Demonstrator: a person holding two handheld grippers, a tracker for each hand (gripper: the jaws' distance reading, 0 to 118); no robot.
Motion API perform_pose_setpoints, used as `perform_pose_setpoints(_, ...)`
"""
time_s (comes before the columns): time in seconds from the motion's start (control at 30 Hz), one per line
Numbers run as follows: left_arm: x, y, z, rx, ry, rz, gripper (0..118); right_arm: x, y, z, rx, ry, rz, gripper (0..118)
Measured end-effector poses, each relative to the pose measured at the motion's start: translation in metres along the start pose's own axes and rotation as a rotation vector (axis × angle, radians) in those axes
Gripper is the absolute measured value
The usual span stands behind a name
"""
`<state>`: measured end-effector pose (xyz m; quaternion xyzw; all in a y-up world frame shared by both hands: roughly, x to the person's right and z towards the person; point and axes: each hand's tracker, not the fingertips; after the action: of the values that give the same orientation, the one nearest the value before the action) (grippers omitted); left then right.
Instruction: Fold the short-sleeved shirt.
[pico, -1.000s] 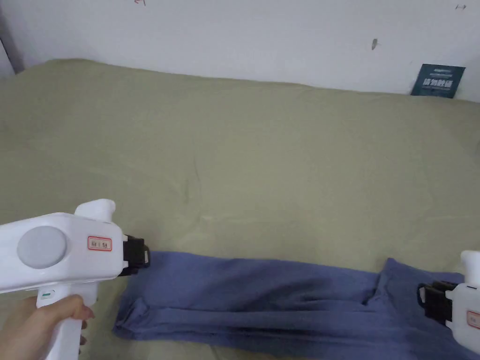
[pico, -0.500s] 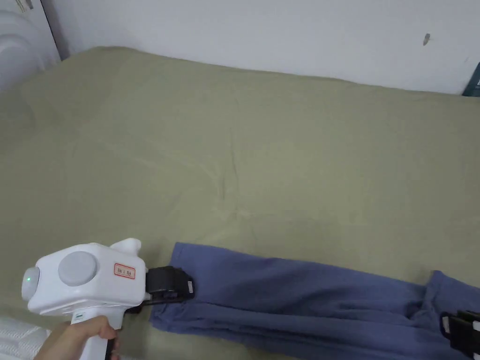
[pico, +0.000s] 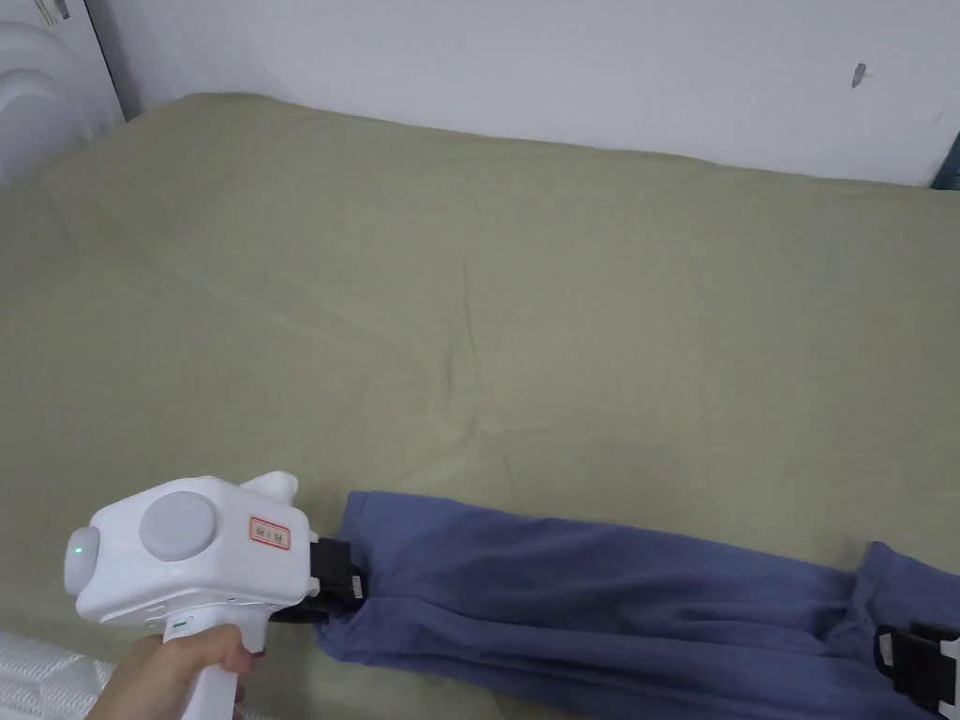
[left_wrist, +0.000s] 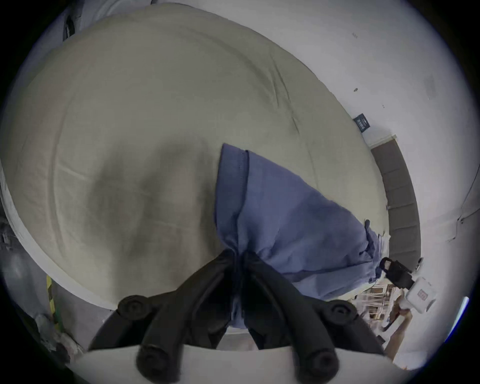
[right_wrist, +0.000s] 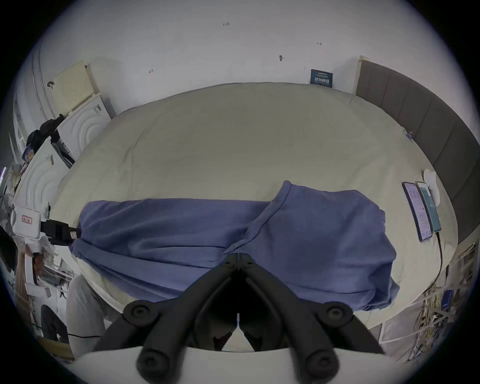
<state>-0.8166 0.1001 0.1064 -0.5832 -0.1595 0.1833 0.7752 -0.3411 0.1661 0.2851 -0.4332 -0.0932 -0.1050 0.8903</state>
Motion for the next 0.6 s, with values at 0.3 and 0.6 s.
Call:
perform_pose_setpoints(0.3, 0.087, 0.009, 0.047, 0.122, -0.098, -0.139, 9, 0.022, 0.006, 0.02, 0.029, -0.013, -0.021, 0)
perform_pose_setpoints(0.6, 0.268, -0.024, 0.014, 0.08, -0.221, -0.632, 9, 0.059, -0.005, 0.044, 0.065, -0.054, -0.061, 0)
